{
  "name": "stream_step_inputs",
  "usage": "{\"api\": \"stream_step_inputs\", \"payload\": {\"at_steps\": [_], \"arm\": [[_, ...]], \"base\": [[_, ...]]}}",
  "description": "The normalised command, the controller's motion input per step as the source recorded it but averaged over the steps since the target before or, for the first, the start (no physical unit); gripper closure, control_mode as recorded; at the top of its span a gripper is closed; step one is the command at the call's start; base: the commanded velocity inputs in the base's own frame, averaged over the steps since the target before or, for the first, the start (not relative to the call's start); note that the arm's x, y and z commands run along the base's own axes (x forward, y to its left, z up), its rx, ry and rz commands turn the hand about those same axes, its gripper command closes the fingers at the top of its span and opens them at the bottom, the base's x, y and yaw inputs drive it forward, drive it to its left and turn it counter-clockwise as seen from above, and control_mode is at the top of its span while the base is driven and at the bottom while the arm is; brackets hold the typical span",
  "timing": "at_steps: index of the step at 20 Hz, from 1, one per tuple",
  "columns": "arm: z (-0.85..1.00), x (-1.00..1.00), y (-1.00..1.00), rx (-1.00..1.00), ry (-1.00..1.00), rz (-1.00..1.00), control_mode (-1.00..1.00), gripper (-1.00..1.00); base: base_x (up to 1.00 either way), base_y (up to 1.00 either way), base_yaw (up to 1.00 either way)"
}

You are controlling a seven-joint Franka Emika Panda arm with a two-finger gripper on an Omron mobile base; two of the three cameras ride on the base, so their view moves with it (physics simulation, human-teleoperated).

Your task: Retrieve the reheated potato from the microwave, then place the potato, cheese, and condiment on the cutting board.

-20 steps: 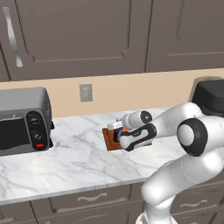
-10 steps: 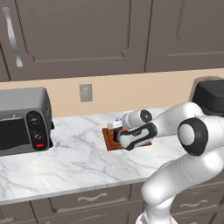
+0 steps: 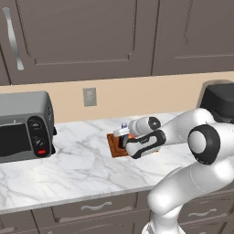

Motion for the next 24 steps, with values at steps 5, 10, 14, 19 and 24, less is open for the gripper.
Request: {"api": "stream_step_inputs", "payload": {"at_steps": [5, 10, 14, 19, 24], "arm": [[0.0, 0.0, -0.11, 0.0, 0.0, 0.0, -1.0, -1.0], [0.02, -0.03, -0.07, 0.0, 0.0, 0.0, -1.0, -1.0], [0.14, -0.16, 0.0, 0.0, 0.0, 0.0, -1.0, -1.0], [0.21, -0.28, 0.0, 0.0, 0.0, -0.02, -1.0, -1.0], [0.31, -0.27, 0.0, 0.0, 0.01, -0.03, -1.0, -1.0]], "base": [[0.0, 0.0, 0.0], [0.0, 0.0, 0.0], [0.0, 0.0, 0.0], [0.0, 0.0, 0.0], [0.0, 0.0, 0.0]]}}
